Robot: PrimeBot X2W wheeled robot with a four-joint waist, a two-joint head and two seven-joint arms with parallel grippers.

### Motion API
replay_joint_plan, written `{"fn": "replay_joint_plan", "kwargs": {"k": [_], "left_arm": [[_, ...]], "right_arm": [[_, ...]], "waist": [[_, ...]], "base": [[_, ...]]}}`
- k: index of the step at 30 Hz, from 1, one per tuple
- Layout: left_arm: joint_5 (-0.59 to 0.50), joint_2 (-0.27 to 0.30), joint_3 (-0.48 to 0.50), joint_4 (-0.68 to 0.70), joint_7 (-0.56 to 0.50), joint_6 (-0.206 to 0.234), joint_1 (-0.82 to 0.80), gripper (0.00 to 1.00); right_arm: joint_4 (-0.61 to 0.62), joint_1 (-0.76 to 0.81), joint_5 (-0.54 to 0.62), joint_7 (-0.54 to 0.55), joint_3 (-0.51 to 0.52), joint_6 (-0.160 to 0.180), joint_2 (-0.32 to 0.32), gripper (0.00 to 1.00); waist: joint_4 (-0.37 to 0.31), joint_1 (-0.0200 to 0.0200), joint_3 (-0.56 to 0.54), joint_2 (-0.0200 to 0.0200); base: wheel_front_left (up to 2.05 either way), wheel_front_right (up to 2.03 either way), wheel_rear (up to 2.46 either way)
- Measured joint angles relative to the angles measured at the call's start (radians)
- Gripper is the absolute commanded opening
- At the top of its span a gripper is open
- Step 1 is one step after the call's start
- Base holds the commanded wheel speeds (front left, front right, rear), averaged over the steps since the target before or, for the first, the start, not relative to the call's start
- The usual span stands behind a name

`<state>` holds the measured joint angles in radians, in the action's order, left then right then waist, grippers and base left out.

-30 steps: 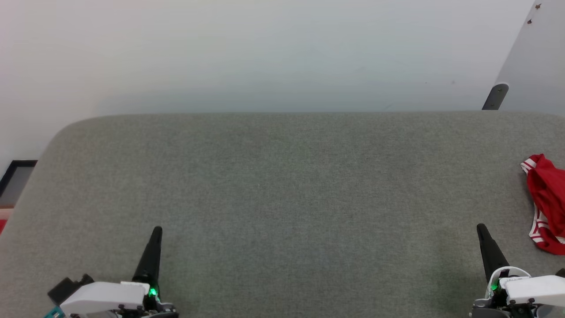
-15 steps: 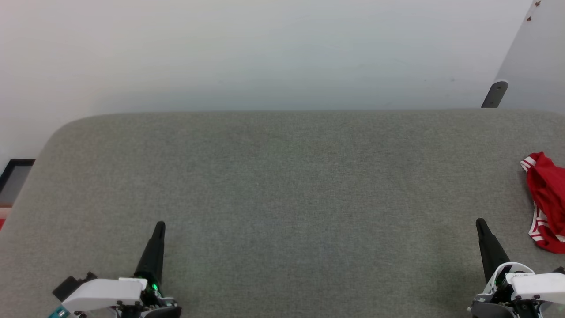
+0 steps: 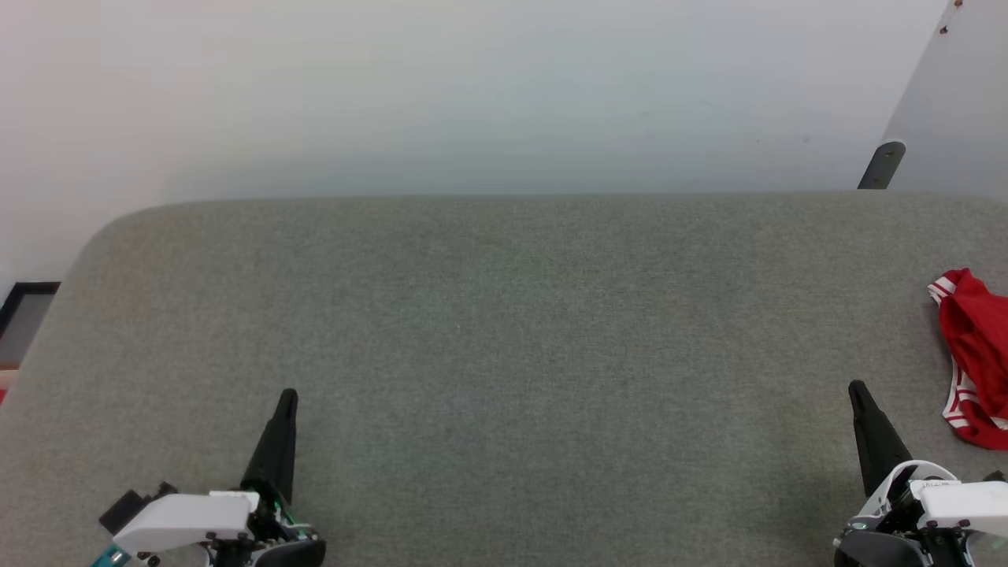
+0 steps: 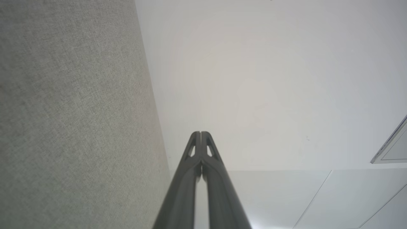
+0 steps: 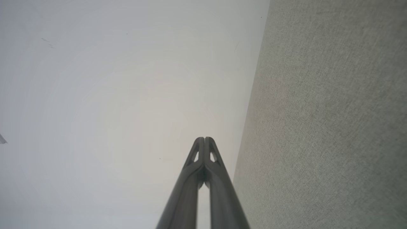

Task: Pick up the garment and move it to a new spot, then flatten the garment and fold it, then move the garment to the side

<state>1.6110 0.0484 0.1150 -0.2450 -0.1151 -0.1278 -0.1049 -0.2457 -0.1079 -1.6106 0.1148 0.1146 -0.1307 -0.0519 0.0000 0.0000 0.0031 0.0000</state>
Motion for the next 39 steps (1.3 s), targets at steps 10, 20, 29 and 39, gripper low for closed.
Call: {"fn": "replay_joint_plan", "kwargs": {"k": [10, 20, 29, 39], "left_arm": [[0.000, 0.000, 0.000, 0.000, 0.000, 0.000, 0.000, 0.00], [0.000, 0.000, 0.000, 0.000, 0.000, 0.000, 0.000, 0.00], [0.000, 0.000, 0.000, 0.000, 0.000, 0.000, 0.000, 0.00], [0.000, 0.000, 0.000, 0.000, 0.000, 0.000, 0.000, 0.00]], "right_arm": [[0.000, 0.000, 0.000, 0.000, 0.000, 0.000, 0.000, 0.00], [0.000, 0.000, 0.000, 0.000, 0.000, 0.000, 0.000, 0.00], [0.000, 0.000, 0.000, 0.000, 0.000, 0.000, 0.000, 0.00], [0.000, 0.000, 0.000, 0.000, 0.000, 0.000, 0.000, 0.00]], "waist": [[0.000, 0.0000, 0.000, 0.0000], [0.000, 0.0000, 0.000, 0.0000], [0.000, 0.0000, 0.000, 0.0000], [0.000, 0.0000, 0.000, 0.0000]], "base": [[0.00, 0.00, 0.00], [0.00, 0.00, 0.00], [0.00, 0.00, 0.00], [0.00, 0.00, 0.00]]}}
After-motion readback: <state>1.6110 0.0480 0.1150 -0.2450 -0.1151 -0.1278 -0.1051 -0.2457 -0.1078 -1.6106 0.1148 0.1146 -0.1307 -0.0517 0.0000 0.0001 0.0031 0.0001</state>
